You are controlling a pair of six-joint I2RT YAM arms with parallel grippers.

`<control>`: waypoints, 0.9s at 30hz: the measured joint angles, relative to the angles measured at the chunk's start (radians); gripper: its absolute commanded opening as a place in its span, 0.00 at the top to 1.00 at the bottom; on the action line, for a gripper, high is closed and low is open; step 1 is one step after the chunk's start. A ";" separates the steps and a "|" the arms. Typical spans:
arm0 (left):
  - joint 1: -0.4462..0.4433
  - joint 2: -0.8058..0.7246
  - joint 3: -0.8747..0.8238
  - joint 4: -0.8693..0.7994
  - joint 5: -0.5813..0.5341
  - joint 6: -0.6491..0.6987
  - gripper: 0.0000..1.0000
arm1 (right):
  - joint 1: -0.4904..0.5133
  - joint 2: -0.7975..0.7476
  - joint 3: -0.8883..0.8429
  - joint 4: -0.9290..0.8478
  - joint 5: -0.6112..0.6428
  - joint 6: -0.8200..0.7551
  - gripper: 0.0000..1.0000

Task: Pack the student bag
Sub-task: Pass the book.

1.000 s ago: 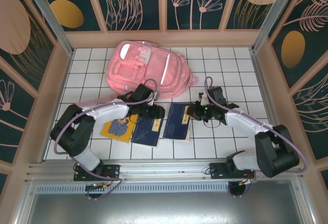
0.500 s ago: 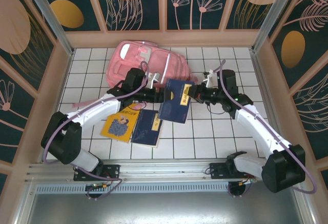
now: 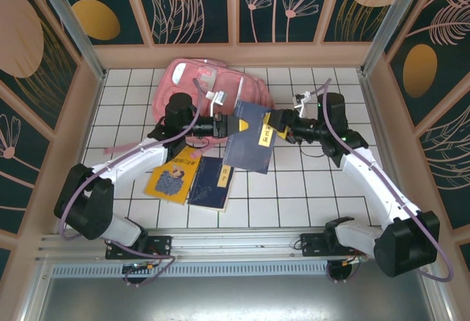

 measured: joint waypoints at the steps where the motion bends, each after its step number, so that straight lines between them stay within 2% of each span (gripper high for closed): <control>1: -0.001 -0.005 0.000 0.023 0.000 -0.020 1.00 | 0.000 -0.008 -0.001 0.003 0.014 0.009 0.07; 4: -0.001 -0.021 0.000 0.093 -0.014 -0.085 1.00 | 0.003 -0.046 -0.030 0.072 0.043 0.049 0.03; 7: -0.001 -0.040 0.000 0.177 -0.083 -0.155 1.00 | 0.030 -0.102 -0.105 0.208 0.077 0.130 0.01; 14: -0.001 -0.105 0.000 0.355 -0.409 -0.272 1.00 | 0.208 -0.131 -0.222 0.568 0.227 0.291 0.02; 18: -0.001 -0.116 0.000 0.460 -0.542 -0.318 1.00 | 0.262 -0.129 -0.249 0.761 0.330 0.348 0.03; 23: -0.022 -0.091 0.000 0.550 -0.625 -0.375 1.00 | 0.295 -0.035 -0.247 0.965 0.413 0.417 0.12; 27: -0.039 -0.081 -0.020 0.557 -0.665 -0.389 1.00 | 0.320 0.042 -0.203 1.032 0.449 0.421 0.28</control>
